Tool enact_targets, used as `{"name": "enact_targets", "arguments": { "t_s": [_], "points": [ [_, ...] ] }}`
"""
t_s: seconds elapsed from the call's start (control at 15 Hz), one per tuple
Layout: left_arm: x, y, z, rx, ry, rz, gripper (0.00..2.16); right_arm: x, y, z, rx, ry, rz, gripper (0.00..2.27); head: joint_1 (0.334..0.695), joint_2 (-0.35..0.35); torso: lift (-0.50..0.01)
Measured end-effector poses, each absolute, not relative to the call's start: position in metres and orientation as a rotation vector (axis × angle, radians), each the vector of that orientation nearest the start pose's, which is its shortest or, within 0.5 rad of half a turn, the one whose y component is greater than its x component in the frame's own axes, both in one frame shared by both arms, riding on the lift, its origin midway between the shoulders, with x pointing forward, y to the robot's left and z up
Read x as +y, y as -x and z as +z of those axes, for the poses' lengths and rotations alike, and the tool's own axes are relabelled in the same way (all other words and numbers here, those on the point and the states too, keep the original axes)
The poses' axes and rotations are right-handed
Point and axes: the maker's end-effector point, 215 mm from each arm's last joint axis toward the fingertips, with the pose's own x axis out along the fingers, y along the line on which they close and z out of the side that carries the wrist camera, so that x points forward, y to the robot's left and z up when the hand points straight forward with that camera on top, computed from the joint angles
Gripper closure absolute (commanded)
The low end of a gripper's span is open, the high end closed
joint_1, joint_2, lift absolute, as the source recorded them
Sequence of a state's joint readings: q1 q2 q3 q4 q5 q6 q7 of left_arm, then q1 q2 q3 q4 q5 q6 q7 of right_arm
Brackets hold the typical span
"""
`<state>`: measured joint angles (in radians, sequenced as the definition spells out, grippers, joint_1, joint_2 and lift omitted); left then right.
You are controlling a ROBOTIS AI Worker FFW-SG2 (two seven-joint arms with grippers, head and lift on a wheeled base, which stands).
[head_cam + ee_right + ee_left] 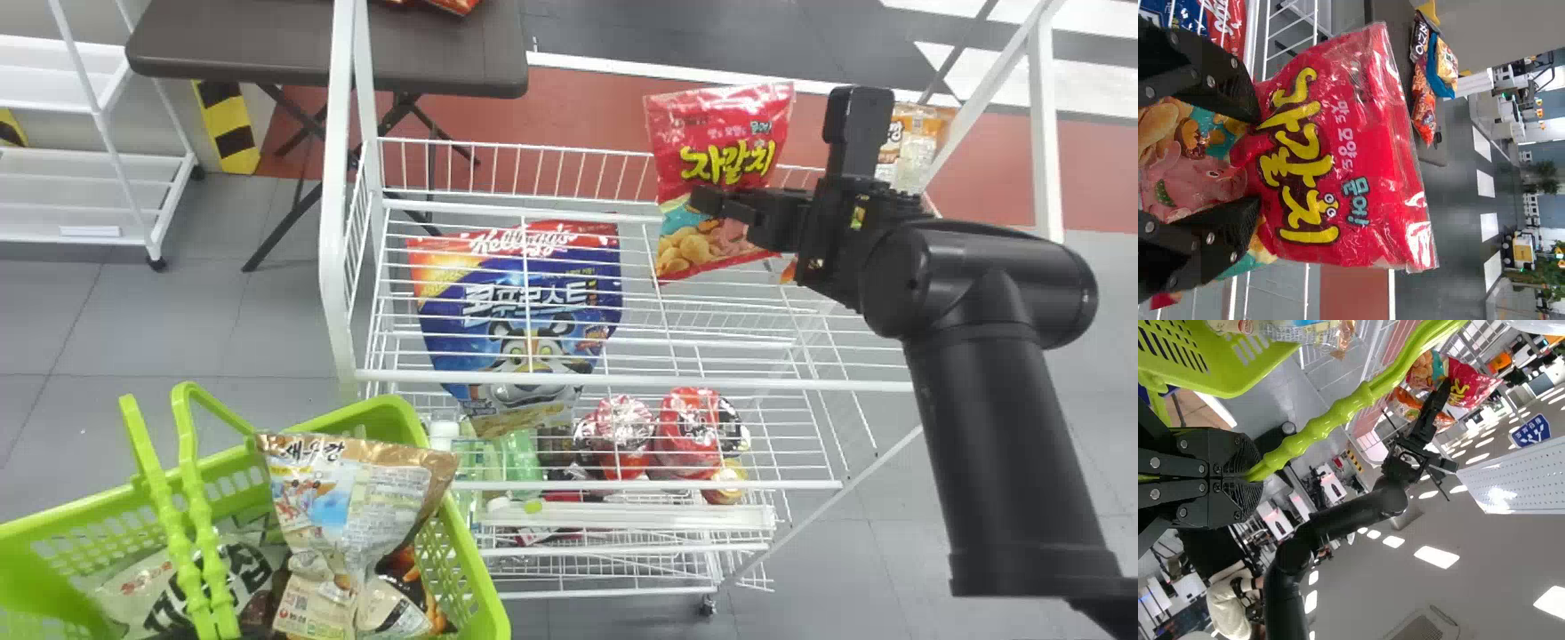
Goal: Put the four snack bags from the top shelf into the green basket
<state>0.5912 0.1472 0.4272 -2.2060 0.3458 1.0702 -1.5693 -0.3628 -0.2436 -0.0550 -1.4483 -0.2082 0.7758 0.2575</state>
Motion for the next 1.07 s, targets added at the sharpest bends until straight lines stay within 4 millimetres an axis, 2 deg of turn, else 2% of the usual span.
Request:
{"name": "enact_targets", "arguments": {
  "t_s": [0.4, 0.53, 0.6, 0.73, 0.8, 0.93, 1.07],
  "points": [
    [0.169, -0.213, -0.346, 0.631, 0.799, -1.211, 2.15, -0.295, -0.634, -0.359, 0.473, -0.142, 0.2, 2.25, 0.695, -0.168, -0.006],
    [0.172, -0.212, -0.346, 0.629, 0.8, -1.205, 2.15, -0.282, -0.612, -0.343, 0.461, -0.207, 0.246, 2.25, 0.695, -0.156, -0.006],
    [0.174, -0.212, -0.345, 0.628, 0.799, -1.202, 2.15, -0.272, -0.597, -0.334, 0.462, -0.228, 0.278, 2.25, 0.695, -0.147, -0.006],
    [0.177, -0.214, -0.344, 0.623, 0.792, -1.196, 2.15, -0.239, -0.553, -0.322, 0.5, -0.253, 0.365, 2.25, 0.695, -0.113, -0.006],
    [0.179, -0.217, -0.342, 0.617, 0.786, -1.193, 2.15, -0.223, -0.534, -0.319, 0.526, -0.258, 0.405, 2.25, 0.695, -0.071, -0.006],
    [0.187, -0.224, -0.339, 0.603, 0.773, -1.178, 2.15, -0.19, -0.488, -0.322, 0.599, -0.264, 0.493, 2.25, 0.695, -0.023, -0.006],
    [0.192, -0.228, -0.334, 0.596, 0.764, -1.171, 2.15, -0.158, -0.443, -0.336, 0.699, -0.278, 0.583, 2.25, 0.695, 0.034, -0.006]
  ]
}}
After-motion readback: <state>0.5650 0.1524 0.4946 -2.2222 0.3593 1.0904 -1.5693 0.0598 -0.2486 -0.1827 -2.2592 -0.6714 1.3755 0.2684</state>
